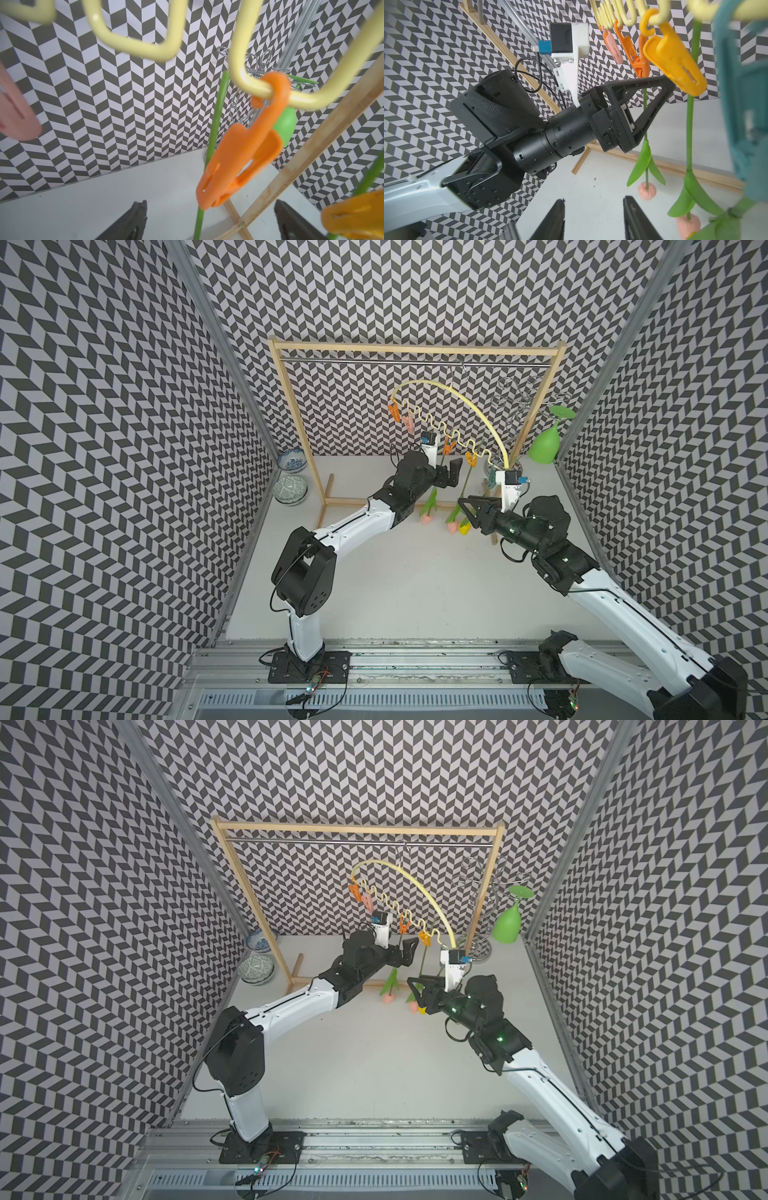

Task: Dry the flowers on a clothes hanger
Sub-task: Clamp the flower onto the hanger.

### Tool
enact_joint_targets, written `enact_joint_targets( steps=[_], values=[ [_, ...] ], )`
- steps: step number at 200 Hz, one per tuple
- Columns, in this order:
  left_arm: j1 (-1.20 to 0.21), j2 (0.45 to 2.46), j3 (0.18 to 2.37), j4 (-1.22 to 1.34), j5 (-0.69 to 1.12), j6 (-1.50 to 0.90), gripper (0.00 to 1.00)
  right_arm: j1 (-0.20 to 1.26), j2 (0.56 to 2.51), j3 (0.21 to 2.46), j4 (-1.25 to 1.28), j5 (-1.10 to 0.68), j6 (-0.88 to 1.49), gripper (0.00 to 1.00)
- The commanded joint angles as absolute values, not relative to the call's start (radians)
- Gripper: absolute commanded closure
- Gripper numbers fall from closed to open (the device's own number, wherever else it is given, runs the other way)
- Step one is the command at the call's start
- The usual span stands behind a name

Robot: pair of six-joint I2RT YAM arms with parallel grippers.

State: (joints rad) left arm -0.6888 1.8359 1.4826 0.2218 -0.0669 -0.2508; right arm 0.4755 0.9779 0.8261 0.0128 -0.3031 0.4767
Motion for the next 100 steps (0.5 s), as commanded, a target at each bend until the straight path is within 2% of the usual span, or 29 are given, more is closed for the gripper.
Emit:
enact_joint_targets(
  steps=[1,15,29,56,83,100],
  values=[
    [-0.686,1.769,1.454,0.234,-0.091,-0.229,0.0,0.474,0.927,0.835,-0.053,-0.25,0.413,0.52],
    [-0.686,1.751,1.428,0.219,-0.106,-0.219,0.0,0.473,0.899,0.834,-0.075,-0.228,0.411,0.52],
    [-0.684,1.731,1.402,0.188,-0.127,-0.216,0.0,0.473,0.868,0.837,-0.095,-0.207,0.411,0.46],
    [-0.668,1.669,1.343,0.113,-0.108,-0.215,0.0,0.473,0.807,0.883,-0.186,-0.156,0.422,0.29],
    [-0.632,1.571,1.231,0.085,-0.097,-0.219,0.0,0.474,0.721,0.904,-0.222,-0.07,0.399,0.01],
    [-0.595,1.499,1.144,0.075,-0.109,-0.237,0.0,0.473,0.671,0.887,-0.222,0.045,0.384,0.01]
  ],
)
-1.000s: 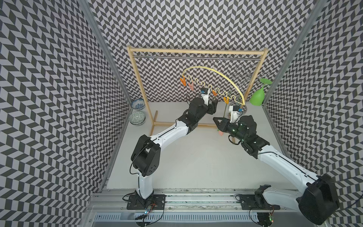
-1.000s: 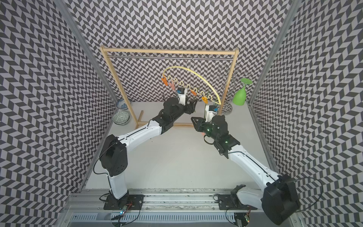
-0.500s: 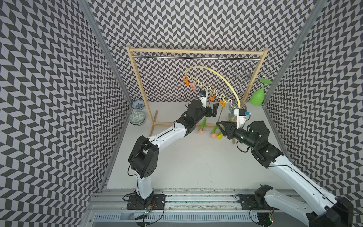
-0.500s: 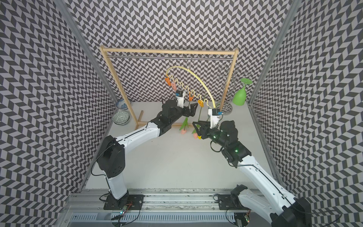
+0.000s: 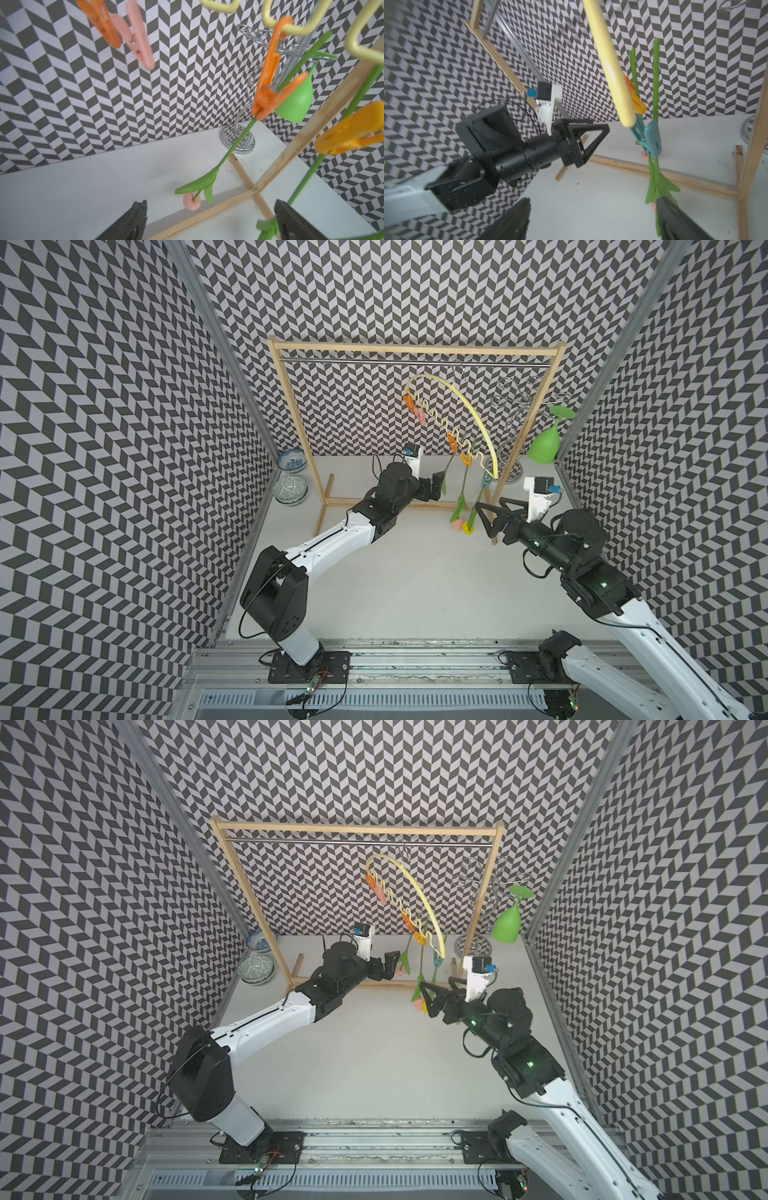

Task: Dry the flowers on a clothes hanger
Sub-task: Clamp the flower onto the hanger, then reset both arms

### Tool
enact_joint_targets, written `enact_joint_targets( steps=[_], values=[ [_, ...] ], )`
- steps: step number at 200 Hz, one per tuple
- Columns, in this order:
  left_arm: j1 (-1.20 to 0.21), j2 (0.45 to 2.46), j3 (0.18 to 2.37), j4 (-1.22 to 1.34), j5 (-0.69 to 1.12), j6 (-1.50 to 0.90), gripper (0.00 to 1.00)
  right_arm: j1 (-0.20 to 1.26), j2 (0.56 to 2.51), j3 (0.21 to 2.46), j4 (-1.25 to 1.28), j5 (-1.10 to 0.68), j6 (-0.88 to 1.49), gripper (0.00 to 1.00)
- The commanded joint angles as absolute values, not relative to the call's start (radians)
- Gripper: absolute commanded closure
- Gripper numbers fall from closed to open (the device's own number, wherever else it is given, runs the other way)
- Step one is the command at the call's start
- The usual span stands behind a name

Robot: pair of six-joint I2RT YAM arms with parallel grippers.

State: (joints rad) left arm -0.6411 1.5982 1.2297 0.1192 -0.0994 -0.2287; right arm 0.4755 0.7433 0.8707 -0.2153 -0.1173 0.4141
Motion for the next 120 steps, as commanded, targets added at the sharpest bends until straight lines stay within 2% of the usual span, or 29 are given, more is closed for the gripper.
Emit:
enact_joint_targets(
  steps=[1,40,70,94,120],
  values=[
    [-0.592,1.493,1.138,0.074,-0.11,-0.24,0.0,0.473,0.668,0.887,-0.223,0.053,0.384,0.01],
    [-0.421,1.31,0.872,0.136,-0.162,-0.324,0.0,0.474,0.607,0.799,-0.206,0.327,0.388,0.01],
    [-0.346,1.181,0.692,0.209,-0.403,-0.358,0.0,0.473,0.586,0.673,-0.092,0.379,0.38,0.01],
    [-0.309,1.068,0.52,0.401,-0.48,-0.267,0.0,0.474,0.604,0.579,0.012,0.391,0.382,0.01],
    [-0.263,0.988,0.326,0.685,-0.442,-0.152,0.0,0.473,0.637,0.442,0.212,0.482,0.347,0.01]
  ],
)
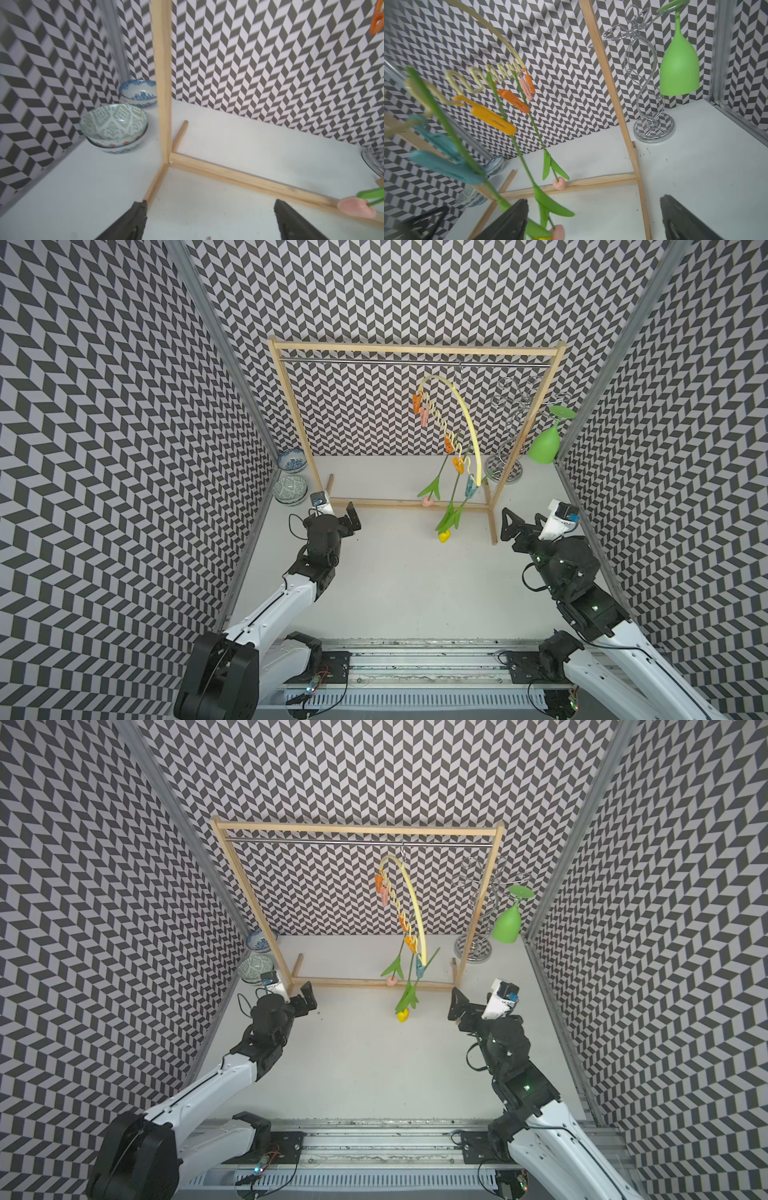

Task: Dry the flowers on a clothes hanger
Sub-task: Reset both arms

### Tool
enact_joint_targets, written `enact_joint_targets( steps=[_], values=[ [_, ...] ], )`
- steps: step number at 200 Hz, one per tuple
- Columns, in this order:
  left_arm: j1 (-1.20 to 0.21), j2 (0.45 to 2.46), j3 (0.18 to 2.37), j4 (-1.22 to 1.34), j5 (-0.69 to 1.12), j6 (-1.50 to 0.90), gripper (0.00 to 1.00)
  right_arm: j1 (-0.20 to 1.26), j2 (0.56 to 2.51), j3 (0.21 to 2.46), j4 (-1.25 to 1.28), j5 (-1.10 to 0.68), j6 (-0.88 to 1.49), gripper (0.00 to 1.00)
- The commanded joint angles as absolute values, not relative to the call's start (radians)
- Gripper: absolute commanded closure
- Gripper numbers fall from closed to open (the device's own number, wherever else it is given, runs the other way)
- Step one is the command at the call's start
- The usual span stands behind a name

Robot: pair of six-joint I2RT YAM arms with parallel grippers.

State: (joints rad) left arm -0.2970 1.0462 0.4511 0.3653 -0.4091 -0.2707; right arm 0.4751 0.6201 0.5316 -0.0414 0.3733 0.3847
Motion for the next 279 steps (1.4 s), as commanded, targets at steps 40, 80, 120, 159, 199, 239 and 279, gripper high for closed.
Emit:
enact_joint_targets(
  steps=[40,80,120,159,199,239,279],
  values=[
    [-0.189,1.058,0.266,0.801,-0.365,-0.042,0.0,0.473,0.76,0.356,0.462,0.596,0.228,0.01],
    [-0.133,1.177,0.163,1.069,-0.292,0.048,0.0,0.444,0.94,0.351,0.602,0.674,0.1,0.01],
    [-0.023,1.311,0.121,1.253,-0.145,-0.037,0.0,0.325,1.083,0.274,0.843,0.601,0.041,0.01],
    [0.021,1.462,0.127,1.393,-0.08,-0.066,0.0,0.213,1.267,0.232,1.04,0.534,0.067,0.01],
    [0.022,1.522,0.177,1.348,-0.05,-0.058,0.0,0.173,1.357,0.173,1.222,0.547,0.051,0.01],
    [0.012,1.547,0.244,1.261,-0.006,-0.022,0.0,0.128,1.493,0.052,1.609,0.454,0.029,0.01],
    [-0.019,1.548,0.266,1.221,-0.042,0.008,0.0,0.117,1.624,0.138,1.612,0.353,-0.017,0.01]
  ],
)
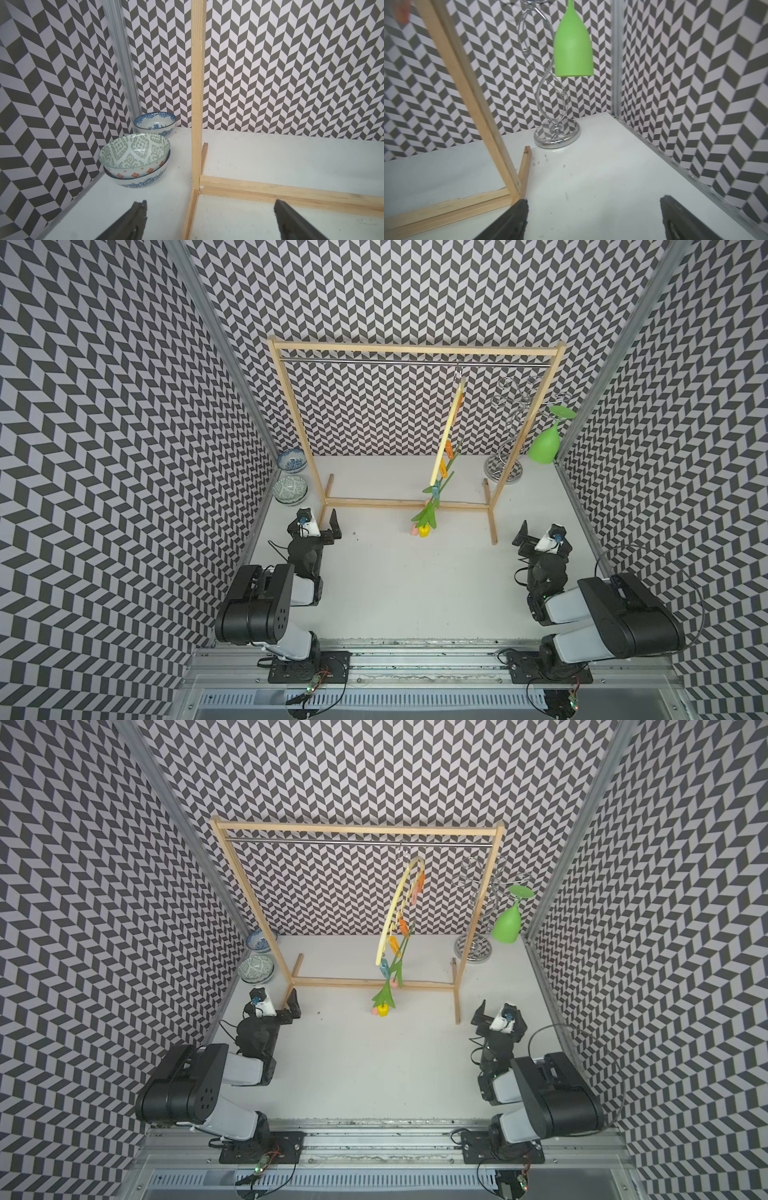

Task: Dry the flowers on a clothes hanger
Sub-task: Reset both arms

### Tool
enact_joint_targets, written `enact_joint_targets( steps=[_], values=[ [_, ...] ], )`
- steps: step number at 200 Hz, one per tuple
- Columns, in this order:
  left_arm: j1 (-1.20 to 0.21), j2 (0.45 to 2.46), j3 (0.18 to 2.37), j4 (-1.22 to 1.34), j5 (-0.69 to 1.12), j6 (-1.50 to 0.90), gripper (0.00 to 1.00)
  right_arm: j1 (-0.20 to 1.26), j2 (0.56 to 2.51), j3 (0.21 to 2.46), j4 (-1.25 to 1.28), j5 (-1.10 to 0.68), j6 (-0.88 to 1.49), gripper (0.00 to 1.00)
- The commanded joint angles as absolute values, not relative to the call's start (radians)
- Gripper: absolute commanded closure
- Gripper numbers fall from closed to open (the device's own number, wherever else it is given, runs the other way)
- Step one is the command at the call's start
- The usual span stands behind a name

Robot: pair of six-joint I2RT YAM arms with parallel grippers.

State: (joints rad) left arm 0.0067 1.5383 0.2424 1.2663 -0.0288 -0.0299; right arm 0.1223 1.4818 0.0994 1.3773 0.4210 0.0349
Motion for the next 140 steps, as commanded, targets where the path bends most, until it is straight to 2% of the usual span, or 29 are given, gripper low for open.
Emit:
enact_joint_targets(
  steps=[1,16,41,140],
  values=[
    [-0.019,1.549,0.266,1.223,-0.043,0.008,0.0,0.119,1.627,0.139,1.615,0.356,-0.021,0.01],
    [-0.026,1.546,0.261,1.228,-0.05,0.012,0.0,0.128,1.502,0.211,1.244,0.316,0.001,0.01],
    [-0.029,1.547,0.261,1.229,-0.055,0.013,0.0,0.122,1.584,0.163,1.492,0.308,-0.024,0.01],
    [-0.029,1.545,0.258,1.232,-0.058,0.015,0.0,0.12,1.576,0.188,1.423,0.269,-0.03,0.01]
  ],
)
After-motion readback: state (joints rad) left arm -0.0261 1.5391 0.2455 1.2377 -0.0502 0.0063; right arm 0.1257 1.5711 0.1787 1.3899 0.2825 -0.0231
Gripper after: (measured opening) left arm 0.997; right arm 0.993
